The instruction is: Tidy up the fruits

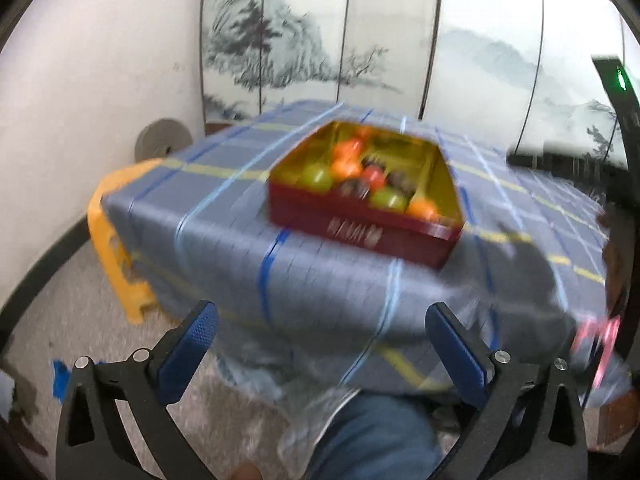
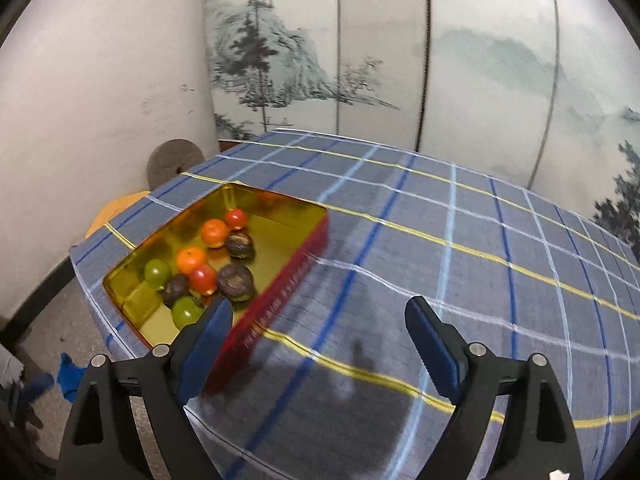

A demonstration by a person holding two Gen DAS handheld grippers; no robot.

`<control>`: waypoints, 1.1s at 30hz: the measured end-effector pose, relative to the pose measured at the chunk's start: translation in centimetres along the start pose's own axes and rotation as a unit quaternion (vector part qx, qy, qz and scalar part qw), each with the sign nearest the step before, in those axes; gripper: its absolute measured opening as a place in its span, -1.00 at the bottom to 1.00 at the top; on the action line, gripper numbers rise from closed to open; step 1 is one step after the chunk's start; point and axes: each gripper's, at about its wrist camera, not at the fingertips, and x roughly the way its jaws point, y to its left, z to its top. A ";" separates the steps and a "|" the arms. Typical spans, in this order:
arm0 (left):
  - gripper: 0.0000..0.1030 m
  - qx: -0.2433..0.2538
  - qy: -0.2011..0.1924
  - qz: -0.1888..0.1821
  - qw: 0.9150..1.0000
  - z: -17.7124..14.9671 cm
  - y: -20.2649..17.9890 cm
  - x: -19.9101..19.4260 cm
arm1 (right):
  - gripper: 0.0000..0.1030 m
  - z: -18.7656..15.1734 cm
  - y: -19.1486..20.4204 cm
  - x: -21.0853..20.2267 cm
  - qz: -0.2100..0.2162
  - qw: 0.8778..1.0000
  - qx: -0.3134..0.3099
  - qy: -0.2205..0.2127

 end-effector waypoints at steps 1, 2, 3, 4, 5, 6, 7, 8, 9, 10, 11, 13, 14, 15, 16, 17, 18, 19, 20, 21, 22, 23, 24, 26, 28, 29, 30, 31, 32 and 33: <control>0.99 0.008 -0.007 0.008 1.000 0.9 -0.7 0.1 | 0.68 -0.3 0.0 0.0 -0.007 1.000 -0.002 0.002; 0.99 0.019 -0.012 0.021 1.000 1.7 -1.4 0.3 | 0.67 -0.7 -0.1 -0.1 -0.013 1.000 -0.006 0.006; 0.99 0.032 -0.019 0.037 0.999 2.5 -2.2 0.4 | 0.67 -1.1 0.0 -0.1 -0.017 1.000 -0.010 0.009; 0.99 0.042 -0.028 0.049 0.998 3.2 -2.8 0.4 | 0.67 -1.5 0.0 -0.2 -0.021 1.000 -0.016 0.011; 0.99 0.047 -0.035 0.055 0.997 3.7 -3.3 0.3 | 0.68 -1.8 0.1 -0.3 -0.024 0.999 -0.020 0.011; 0.99 0.051 -0.046 0.056 0.996 4.5 -3.8 0.1 | 0.68 -2.0 0.0 -0.3 -0.027 0.999 -0.022 0.014; 0.99 0.051 -0.053 0.049 0.996 5.1 -4.2 0.1 | 0.68 -2.3 -0.1 -0.3 -0.028 0.999 -0.023 0.018; 0.99 0.048 -0.058 0.037 0.996 5.8 -4.4 -0.1 | 0.68 -2.5 -0.3 -0.2 -0.027 0.999 -0.022 0.024; 0.99 0.040 -0.061 0.023 0.997 6.4 -4.6 -0.1 | 0.68 -2.8 -0.6 -0.2 -0.027 0.999 -0.021 0.027; 0.99 0.033 -0.061 0.016 0.997 7.0 -4.7 -0.1 | 0.68 -2.9 -1.0 -0.1 -0.029 0.999 -0.017 0.028; 0.99 0.028 -0.060 0.013 0.998 7.3 -5.0 -0.1 | 0.68 -2.9 -1.2 -0.1 -0.030 0.999 -0.014 0.028; 0.99 0.019 -0.062 0.018 0.998 7.6 -5.1 0.1 | 0.68 -2.9 -1.7 -0.1 -0.029 0.999 -0.006 0.026; 0.99 0.019 -0.061 0.017 0.998 7.6 -5.2 0.2 | 0.68 -2.9 -2.0 -0.1 -0.028 0.999 -0.002 0.025; 0.99 0.021 -0.056 0.016 0.998 7.5 -5.4 0.4 | 0.68 -2.9 -2.3 -0.1 -0.030 0.999 0.002 0.023; 0.99 0.023 -0.051 0.018 0.998 7.4 -5.5 0.8 | 0.68 -2.9 -2.4 -0.1 -0.032 0.999 0.004 0.021; 0.99 0.024 -0.046 0.016 0.999 7.5 -5.7 1.2 | 0.68 -2.9 -2.6 -0.1 -0.035 0.999 0.005 0.020; 0.99 0.024 -0.040 0.013 0.999 7.4 -5.9 1.4 | 0.68 -2.8 -2.6 -0.1 -0.036 0.999 0.004 0.020; 0.99 0.024 -0.037 0.014 0.999 7.3 -6.2 1.6 | 0.68 -2.8 -2.6 0.0 -0.038 0.999 0.003 0.020; 0.99 0.023 -0.035 0.016 0.999 7.3 -6.5 1.7 | 0.68 -2.8 -2.6 0.0 -0.040 0.999 0.001 0.020; 0.99 0.021 -0.032 0.014 0.999 7.2 -6.6 1.9 | 0.68 -2.8 -2.6 0.0 -0.041 0.999 -0.001 0.019; 0.99 0.021 -0.029 0.013 0.999 7.1 -6.8 2.1 | 0.68 -2.8 -2.6 0.0 -0.042 0.999 -0.003 0.018; 0.99 0.023 -0.026 0.015 0.999 7.0 -6.9 2.1 | 0.68 -2.8 -2.7 0.0 -0.042 0.999 -0.004 0.017; 0.99 0.025 -0.025 0.015 0.999 7.0 -7.1 2.2 | 0.68 -2.8 -2.7 0.0 -0.040 0.999 -0.004 0.017; 0.99 0.030 -0.024 0.012 0.999 6.9 -7.4 2.3 | 0.68 -2.8 -2.9 0.2 -0.037 0.999 -0.001 0.020; 0.99 0.036 -0.024 0.013 0.999 6.8 -7.6 2.4 | 0.68 -2.8 -3.2 0.4 -0.034 0.999 0.003 0.023; 0.99 0.037 -0.024 0.011 0.999 6.8 -7.7 2.4 | 0.68 -2.8 -3.2 0.4 -0.033 0.999 0.005 0.022; 0.99 0.036 -0.022 0.011 0.999 6.7 -7.7 2.4 | 0.68 -2.8 -3.2 0.4 -0.033 0.999 0.005 0.022; 0.99 0.035 -0.021 0.012 0.999 6.7 -7.7 2.5 | 0.68 -2.8 -3.2 0.4 -0.035 0.999 0.004 0.023; 0.99 0.034 -0.018 0.009 0.999 6.7 -7.7 2.5 | 0.68 -2.8 -3.2 0.4 -0.035 0.999 0.004 0.023; 0.99 0.034 -0.016 0.008 0.999 6.7 -7.7 2.6 | 0.68 -2.8 -3.2 0.4 -0.034 0.999 0.005 0.023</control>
